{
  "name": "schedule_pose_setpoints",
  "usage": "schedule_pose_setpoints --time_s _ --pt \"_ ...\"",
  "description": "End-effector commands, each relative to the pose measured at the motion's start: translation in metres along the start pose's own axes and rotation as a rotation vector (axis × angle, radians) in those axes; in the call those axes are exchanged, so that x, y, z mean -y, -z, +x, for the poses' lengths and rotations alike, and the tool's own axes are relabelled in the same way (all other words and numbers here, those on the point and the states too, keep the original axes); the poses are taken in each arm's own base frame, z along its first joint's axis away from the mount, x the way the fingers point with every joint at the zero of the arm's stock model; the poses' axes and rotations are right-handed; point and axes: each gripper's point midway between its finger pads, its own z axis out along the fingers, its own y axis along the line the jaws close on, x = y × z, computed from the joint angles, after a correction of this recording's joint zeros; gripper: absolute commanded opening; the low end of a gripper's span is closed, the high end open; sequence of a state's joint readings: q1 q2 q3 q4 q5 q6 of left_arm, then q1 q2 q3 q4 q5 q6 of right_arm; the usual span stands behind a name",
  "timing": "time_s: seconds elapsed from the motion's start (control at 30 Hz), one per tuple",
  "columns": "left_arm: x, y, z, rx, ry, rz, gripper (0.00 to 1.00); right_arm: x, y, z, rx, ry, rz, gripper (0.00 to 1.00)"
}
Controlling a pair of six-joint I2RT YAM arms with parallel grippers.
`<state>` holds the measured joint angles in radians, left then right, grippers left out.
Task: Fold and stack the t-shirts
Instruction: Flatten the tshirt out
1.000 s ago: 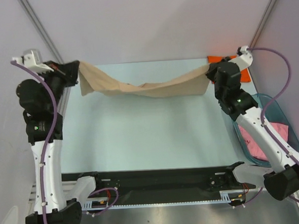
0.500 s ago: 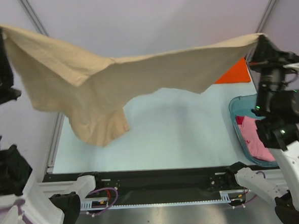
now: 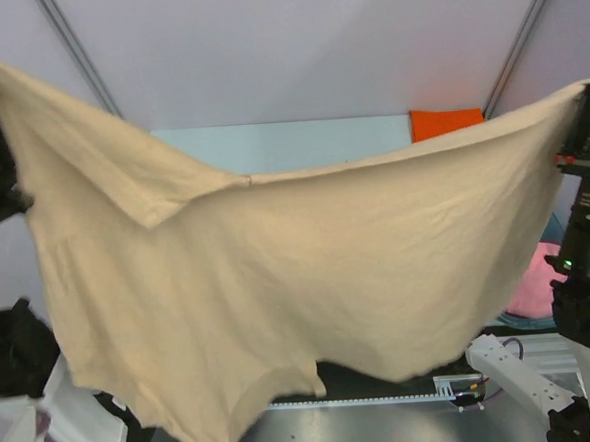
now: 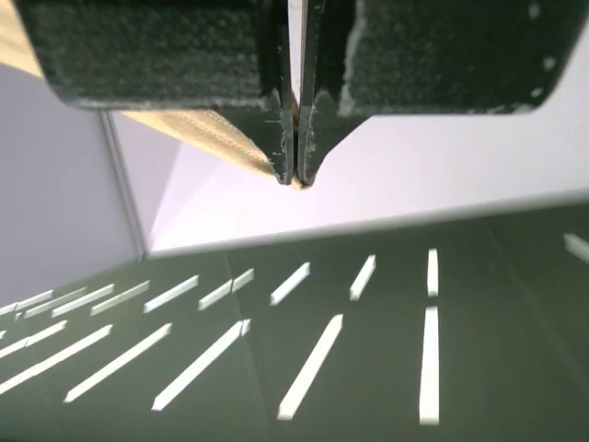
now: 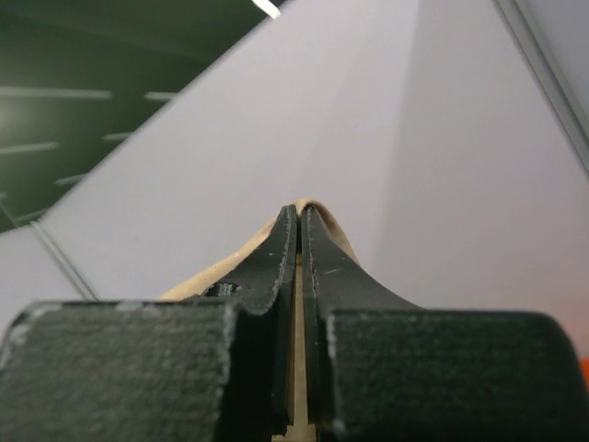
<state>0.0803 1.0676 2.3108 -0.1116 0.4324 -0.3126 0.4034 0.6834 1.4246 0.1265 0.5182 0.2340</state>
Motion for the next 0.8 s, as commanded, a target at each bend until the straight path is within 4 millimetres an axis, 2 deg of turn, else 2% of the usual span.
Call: schedule_pose_setpoints --time_s 0.0,0.03,0.07,0.13,0.17,0.23,0.27,0.3,0.33,0.37,0.43,0.47,0.5,0.53,0.57,0.6,0.63,0.67,0.7,0.73,0.77 --pt "-0.058 -0.007 0.142 -0.223 0.077 -0.114 0.00 0.033 -0.015 0.096 -0.152 0.126 0.119 0.00" --pt "-0.065 -0.008 0.155 -0.213 0.068 -0.119 0.00 0.041 -0.015 0.113 -0.172 0.149 0.139 0.00" --pt "-0.077 0.005 0.210 -0.300 0.106 -0.155 0.00 0.046 -0.018 0.124 -0.168 0.157 0.152 0.00" --pt "-0.093 0.015 0.254 -0.327 0.087 -0.186 0.00 0.073 -0.016 0.182 -0.245 0.240 0.209 0.00" --pt "-0.103 0.037 0.306 -0.412 0.113 -0.228 0.00 0.081 -0.019 0.198 -0.240 0.249 0.225 0.00" --pt "-0.116 0.056 0.362 -0.468 0.129 -0.264 0.00 0.119 -0.009 0.260 -0.330 0.300 0.302 0.00" --pt "-0.115 0.083 0.406 -0.546 0.153 -0.273 0.00 0.128 -0.009 0.274 -0.321 0.287 0.312 0.00" --pt "-0.119 0.095 0.432 -0.574 0.164 -0.290 0.00 0.139 -0.006 0.293 -0.340 0.285 0.321 0.00" --pt "-0.125 0.108 0.470 -0.601 0.187 -0.309 0.00 0.158 0.005 0.321 -0.378 0.308 0.341 0.00" --pt "-0.126 0.128 0.505 -0.660 0.219 -0.330 0.00 0.176 0.005 0.349 -0.385 0.318 0.367 0.00" --pt "-0.130 0.145 0.548 -0.715 0.268 -0.353 0.00 0.201 0.011 0.387 -0.420 0.349 0.388 0.00" --pt "-0.133 0.167 0.595 -0.786 0.314 -0.376 0.00 0.220 0.017 0.422 -0.453 0.379 0.394 0.00" --pt "-0.132 0.175 0.614 -0.802 0.356 -0.384 0.00 0.229 0.019 0.436 -0.457 0.405 0.398 0.00" --pt "-0.134 0.182 0.637 -0.810 0.379 -0.393 0.00 0.232 0.010 0.443 -0.432 0.415 0.395 0.00" --pt "-0.137 0.194 0.672 -0.848 0.410 -0.403 0.00 0.255 0.018 0.470 -0.483 0.459 0.423 0.00" --pt "-0.132 0.203 0.696 -0.886 0.451 -0.393 0.00 0.264 0.018 0.481 -0.499 0.475 0.434 0.00" --pt "-0.131 0.209 0.713 -0.911 0.480 -0.391 0.00 0.274 0.020 0.492 -0.514 0.486 0.440 0.00" --pt "-0.137 0.196 0.720 -0.890 0.496 -0.378 0.00 0.275 0.014 0.501 -0.523 0.480 0.418 0.00" --pt "-0.125 0.217 0.752 -0.923 0.575 -0.368 0.00 0.292 0.021 0.514 -0.552 0.503 0.430 0.00" --pt "-0.123 0.218 0.761 -0.925 0.602 -0.360 0.00 0.298 0.023 0.519 -0.560 0.507 0.437 0.00" --pt "-0.120 0.208 0.768 -0.913 0.613 -0.342 0.00 0.300 0.020 0.521 -0.560 0.507 0.437 0.00"
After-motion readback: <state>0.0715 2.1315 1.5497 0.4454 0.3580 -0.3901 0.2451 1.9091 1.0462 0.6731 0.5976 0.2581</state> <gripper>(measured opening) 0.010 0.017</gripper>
